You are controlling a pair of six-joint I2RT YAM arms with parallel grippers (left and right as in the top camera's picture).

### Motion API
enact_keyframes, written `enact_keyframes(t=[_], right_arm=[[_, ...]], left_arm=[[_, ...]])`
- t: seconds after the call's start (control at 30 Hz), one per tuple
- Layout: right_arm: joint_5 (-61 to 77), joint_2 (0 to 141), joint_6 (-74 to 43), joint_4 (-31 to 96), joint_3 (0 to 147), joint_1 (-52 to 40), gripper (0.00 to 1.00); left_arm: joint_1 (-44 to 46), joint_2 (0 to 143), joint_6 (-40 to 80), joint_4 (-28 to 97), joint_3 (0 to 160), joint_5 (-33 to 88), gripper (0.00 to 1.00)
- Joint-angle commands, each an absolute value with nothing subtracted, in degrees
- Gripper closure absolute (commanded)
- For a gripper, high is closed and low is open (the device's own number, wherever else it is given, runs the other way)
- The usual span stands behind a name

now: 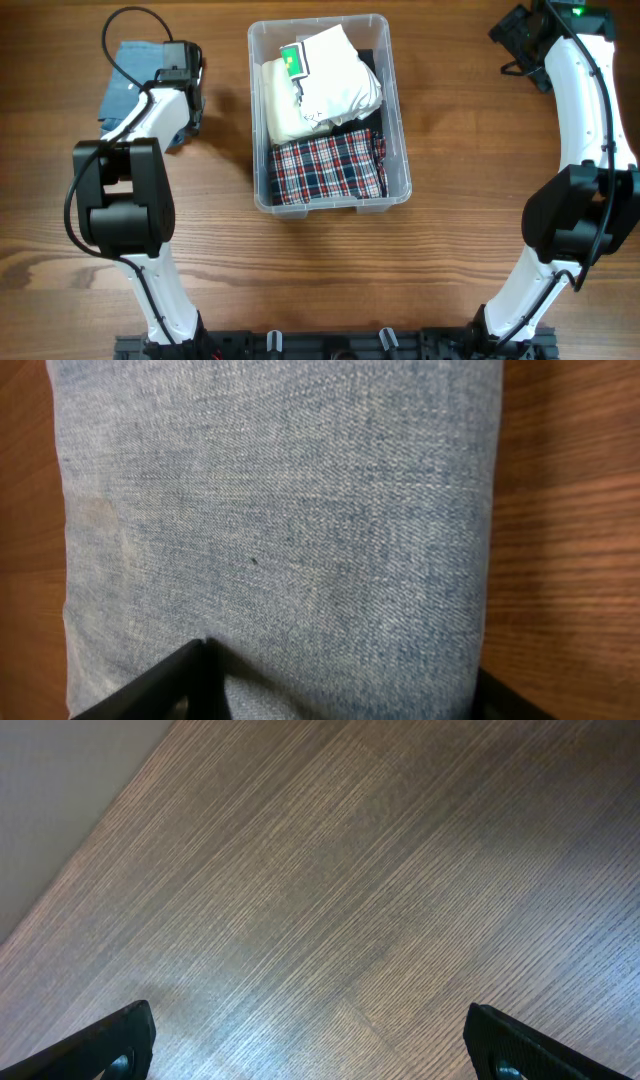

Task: Pack container
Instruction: 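Move the left gripper to the folded blue jeans and grasp them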

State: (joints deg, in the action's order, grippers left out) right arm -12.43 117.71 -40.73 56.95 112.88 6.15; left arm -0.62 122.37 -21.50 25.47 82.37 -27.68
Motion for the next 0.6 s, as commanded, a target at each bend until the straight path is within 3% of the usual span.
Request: enact_keyframes(t=[0.0, 0.1, 0.27, 0.57], right_arm=[[-12.1, 118.5, -41.3, 57.0, 112.8, 6.0, 0.00], [-12.1, 118.5, -41.3, 57.0, 112.8, 6.0, 0.00], [-12.1, 118.5, -41.3, 57.0, 112.8, 6.0, 0.00], [-12.1, 118.5, -41.3, 57.0, 112.8, 6.0, 0.00]], left_arm=[[-1.7, 124.0, -22.0, 26.6, 82.0, -29.0, 0.40], [-1.4, 124.0, -22.0, 26.5, 82.0, -29.0, 0.55], [-1.3, 123.3, -21.1, 26.3, 82.0, -29.1, 0.96], [-1.4, 108.7, -14.3, 23.3, 83.0, -25.1, 0.96]])
